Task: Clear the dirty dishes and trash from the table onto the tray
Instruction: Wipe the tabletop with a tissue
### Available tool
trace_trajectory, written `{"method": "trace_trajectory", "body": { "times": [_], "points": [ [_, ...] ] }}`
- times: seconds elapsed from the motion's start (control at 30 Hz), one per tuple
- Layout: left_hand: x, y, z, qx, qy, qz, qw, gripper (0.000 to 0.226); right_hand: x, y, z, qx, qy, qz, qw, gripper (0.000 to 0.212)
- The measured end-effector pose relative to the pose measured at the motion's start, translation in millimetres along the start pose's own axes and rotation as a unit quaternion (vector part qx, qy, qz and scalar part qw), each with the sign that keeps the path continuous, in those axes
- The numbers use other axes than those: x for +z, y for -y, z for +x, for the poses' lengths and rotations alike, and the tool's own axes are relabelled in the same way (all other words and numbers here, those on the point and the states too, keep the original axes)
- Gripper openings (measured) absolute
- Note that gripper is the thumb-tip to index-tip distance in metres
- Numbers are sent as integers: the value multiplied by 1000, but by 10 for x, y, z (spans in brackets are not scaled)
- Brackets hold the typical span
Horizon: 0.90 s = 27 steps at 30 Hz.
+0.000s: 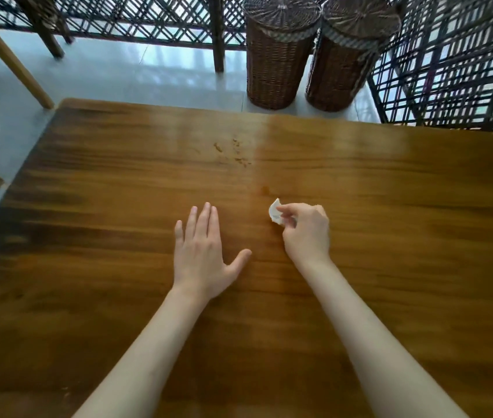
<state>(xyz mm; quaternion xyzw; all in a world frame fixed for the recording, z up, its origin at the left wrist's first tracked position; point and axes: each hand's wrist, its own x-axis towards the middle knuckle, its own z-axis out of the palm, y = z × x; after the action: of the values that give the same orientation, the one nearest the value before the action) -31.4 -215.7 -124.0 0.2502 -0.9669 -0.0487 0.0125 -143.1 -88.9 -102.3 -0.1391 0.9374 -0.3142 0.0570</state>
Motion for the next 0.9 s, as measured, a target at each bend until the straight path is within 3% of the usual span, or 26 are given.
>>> {"method": "trace_trajectory", "body": {
  "times": [0.13, 0.27, 0.47, 0.73, 0.9],
  "points": [
    [29, 177, 157, 20, 1, -12, 1000, 97, 140, 161, -35, -42, 30, -74, 996, 31],
    [30, 234, 243, 40, 2, -23, 999, 97, 202, 218, -91, -10, -14, -95, 995, 15],
    [31, 277, 343, 60, -2, -40, 997, 96, 291, 259, -87, 3, -35, -132, 991, 17],
    [76, 252, 480, 79, -12, -72, 994, 90, 266, 235, 78, -146, 0, -123, 982, 21],
    [92, 336, 555, 67, -14, -62, 996, 91, 297, 279, 434, -161, -3, -138, 977, 23]
  ]
}}
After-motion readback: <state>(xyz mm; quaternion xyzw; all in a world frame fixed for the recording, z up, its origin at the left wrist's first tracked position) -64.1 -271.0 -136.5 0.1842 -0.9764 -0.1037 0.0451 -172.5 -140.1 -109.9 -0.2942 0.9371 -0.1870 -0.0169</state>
